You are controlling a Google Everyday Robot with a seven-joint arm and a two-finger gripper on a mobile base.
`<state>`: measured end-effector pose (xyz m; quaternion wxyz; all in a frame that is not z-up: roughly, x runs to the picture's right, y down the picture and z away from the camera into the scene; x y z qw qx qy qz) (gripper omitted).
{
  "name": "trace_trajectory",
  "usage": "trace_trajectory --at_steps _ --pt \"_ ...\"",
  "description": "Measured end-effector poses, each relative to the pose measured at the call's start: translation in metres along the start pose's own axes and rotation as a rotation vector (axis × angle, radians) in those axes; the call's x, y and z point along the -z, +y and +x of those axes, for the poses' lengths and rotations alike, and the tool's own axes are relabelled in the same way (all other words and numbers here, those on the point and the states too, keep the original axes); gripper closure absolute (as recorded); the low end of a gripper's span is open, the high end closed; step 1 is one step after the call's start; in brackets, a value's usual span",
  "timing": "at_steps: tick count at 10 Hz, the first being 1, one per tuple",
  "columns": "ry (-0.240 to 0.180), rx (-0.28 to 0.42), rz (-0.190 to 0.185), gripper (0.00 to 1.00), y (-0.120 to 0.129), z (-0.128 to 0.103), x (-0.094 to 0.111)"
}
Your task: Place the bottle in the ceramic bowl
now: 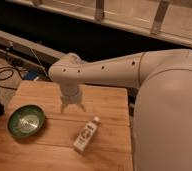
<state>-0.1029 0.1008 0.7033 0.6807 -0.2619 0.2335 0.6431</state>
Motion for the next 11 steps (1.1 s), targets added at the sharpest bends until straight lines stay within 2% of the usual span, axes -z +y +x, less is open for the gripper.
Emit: trace_trajectory --at_steps 5,7,10,11 --pt "-0.001 0.001 0.003 0.35 -0.001 0.0 0.0" --pt "-0.02 -0.019 -0.017 0.35 -0.004 0.0 -0.001" --pt "-0.07 -0.118 -0.05 0.35 -0.043 0.013 -0.003" --pt "-0.087 -0.165 -0.054 0.35 -0.07 0.023 -0.004"
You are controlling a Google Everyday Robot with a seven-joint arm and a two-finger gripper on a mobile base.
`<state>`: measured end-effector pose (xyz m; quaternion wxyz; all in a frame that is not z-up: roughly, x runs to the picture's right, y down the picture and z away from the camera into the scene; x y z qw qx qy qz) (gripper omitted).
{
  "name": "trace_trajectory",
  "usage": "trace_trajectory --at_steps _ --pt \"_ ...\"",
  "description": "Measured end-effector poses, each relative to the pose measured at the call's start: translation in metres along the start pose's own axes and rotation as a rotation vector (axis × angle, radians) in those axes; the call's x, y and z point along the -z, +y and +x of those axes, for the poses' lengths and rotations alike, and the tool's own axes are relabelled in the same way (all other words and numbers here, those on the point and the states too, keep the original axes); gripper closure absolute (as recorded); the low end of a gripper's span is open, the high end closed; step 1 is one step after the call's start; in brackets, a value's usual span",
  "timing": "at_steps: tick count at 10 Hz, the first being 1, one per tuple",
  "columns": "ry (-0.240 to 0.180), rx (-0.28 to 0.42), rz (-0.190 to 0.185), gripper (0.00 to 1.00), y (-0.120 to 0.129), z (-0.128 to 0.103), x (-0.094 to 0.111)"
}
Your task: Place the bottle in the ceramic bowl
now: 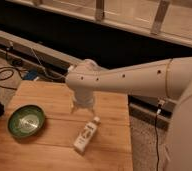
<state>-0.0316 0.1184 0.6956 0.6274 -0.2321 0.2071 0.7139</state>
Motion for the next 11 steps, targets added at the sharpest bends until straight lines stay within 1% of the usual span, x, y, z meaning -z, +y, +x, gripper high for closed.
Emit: trace_trajectory --at_steps 1,2,3,7,8,9,10,11 --pt "-0.012 -0.037 -0.003 0.35 -0.021 0.006 0.0" --pt "-0.016 -0.063 -0.002 0.35 -0.038 0.013 -0.003" --pt "-0.015 -0.071 -0.002 0.35 -0.044 0.017 -0.005" --pt "-0.012 -0.07 -0.001 0.35 -0.043 0.018 -0.006" --pt "-0.003 -0.08 0.008 0.35 -0.042 0.018 -0.011" --pt "0.006 -0.086 0.011 0.35 -0.041 0.018 -0.019" --pt "0.019 -0.099 0.015 0.35 -0.042 0.019 -0.033" --pt "0.037 -0.114 0.018 0.35 -0.043 0.021 -0.053"
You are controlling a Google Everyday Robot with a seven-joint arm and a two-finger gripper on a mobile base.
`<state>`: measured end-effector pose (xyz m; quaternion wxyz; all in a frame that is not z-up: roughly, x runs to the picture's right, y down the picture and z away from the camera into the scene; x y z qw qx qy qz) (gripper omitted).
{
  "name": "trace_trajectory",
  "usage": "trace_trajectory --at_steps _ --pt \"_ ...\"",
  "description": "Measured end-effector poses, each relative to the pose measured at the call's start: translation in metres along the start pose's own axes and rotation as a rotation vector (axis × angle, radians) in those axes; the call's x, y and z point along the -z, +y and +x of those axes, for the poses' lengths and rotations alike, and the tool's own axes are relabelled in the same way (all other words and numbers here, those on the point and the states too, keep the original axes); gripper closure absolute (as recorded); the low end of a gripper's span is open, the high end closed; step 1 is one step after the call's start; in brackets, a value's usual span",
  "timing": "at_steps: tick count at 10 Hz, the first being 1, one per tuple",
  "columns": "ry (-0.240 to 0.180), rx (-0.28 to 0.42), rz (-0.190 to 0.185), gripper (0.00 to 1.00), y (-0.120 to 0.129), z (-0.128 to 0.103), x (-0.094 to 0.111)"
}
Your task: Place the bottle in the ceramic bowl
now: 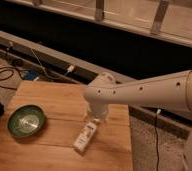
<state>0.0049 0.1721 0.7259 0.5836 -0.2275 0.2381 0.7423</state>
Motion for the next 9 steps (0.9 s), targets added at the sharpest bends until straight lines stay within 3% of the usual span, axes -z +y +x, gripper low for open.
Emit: trace_trajectory --at_steps 6,9 --pt "0.021 0.002 -0.004 0.35 0.002 0.002 -0.009" --pt "0.066 0.05 -0.013 0.35 0.031 0.012 -0.032"
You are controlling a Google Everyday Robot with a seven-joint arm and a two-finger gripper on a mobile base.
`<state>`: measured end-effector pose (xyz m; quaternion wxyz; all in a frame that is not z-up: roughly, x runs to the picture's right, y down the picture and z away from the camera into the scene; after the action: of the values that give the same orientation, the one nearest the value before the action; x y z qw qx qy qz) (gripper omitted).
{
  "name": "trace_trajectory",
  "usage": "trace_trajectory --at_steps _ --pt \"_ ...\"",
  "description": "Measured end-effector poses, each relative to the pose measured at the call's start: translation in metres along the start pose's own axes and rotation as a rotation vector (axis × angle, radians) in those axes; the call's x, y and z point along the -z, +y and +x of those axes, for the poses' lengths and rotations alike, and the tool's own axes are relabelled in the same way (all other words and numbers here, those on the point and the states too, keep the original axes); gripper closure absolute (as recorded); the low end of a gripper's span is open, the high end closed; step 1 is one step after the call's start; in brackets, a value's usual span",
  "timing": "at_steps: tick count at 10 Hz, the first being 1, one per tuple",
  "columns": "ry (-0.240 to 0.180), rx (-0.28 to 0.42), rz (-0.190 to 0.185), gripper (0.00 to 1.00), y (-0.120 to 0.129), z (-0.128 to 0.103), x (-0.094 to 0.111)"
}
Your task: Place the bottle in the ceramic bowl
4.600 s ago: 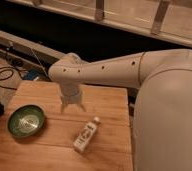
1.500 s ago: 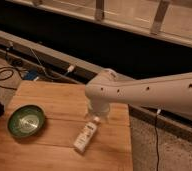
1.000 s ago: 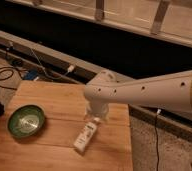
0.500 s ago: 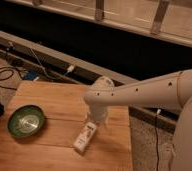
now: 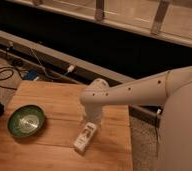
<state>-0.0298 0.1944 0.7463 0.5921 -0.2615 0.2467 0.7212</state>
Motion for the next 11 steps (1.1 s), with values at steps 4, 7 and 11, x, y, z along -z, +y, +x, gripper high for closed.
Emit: trace_trajectory --at_steps 4,7,11 --pt "0.036 0.037 0.031 0.35 0.015 0.004 -0.023" --pt "0.059 0.017 0.081 0.35 0.003 0.003 -0.045" --pt "0.147 0.003 0.078 0.39 -0.012 0.004 -0.082"
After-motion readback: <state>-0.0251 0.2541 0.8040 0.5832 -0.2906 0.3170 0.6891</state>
